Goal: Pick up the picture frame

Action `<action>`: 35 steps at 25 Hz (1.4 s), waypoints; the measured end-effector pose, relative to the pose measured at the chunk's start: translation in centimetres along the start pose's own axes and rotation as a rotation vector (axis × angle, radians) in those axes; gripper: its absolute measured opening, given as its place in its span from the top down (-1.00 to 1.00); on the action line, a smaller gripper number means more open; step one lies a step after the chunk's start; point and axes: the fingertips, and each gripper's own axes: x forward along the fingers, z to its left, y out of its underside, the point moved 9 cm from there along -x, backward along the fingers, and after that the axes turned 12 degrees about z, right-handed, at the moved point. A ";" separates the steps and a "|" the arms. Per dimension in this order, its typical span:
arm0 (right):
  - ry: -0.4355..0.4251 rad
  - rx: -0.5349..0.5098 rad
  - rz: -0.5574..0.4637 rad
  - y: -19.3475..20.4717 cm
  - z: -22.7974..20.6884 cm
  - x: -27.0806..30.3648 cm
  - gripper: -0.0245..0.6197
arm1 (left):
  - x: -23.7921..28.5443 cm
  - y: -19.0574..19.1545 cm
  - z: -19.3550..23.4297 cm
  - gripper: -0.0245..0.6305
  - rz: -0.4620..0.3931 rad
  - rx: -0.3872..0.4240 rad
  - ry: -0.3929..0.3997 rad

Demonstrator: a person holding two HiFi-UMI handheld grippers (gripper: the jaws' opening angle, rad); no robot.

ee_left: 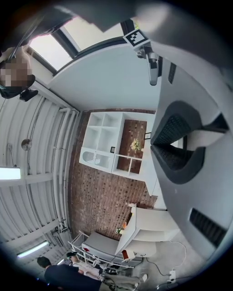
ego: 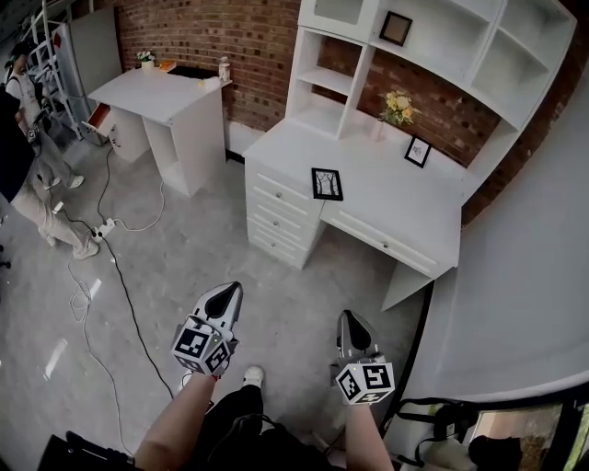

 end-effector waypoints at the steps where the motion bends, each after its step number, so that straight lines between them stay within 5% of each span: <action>1: 0.002 0.000 0.005 -0.1 0.0 0.6 0.91 | 0.5 -0.1 0.5 0.91 0.002 -0.002 0.004; 21: 0.063 0.043 0.010 -1.2 -1.8 12.0 0.91 | 9.4 -2.1 8.5 0.91 0.043 0.008 0.062; 35: 0.108 0.071 0.019 -2.4 -6.1 17.4 0.91 | 17.3 -3.0 9.5 0.91 0.070 0.023 0.137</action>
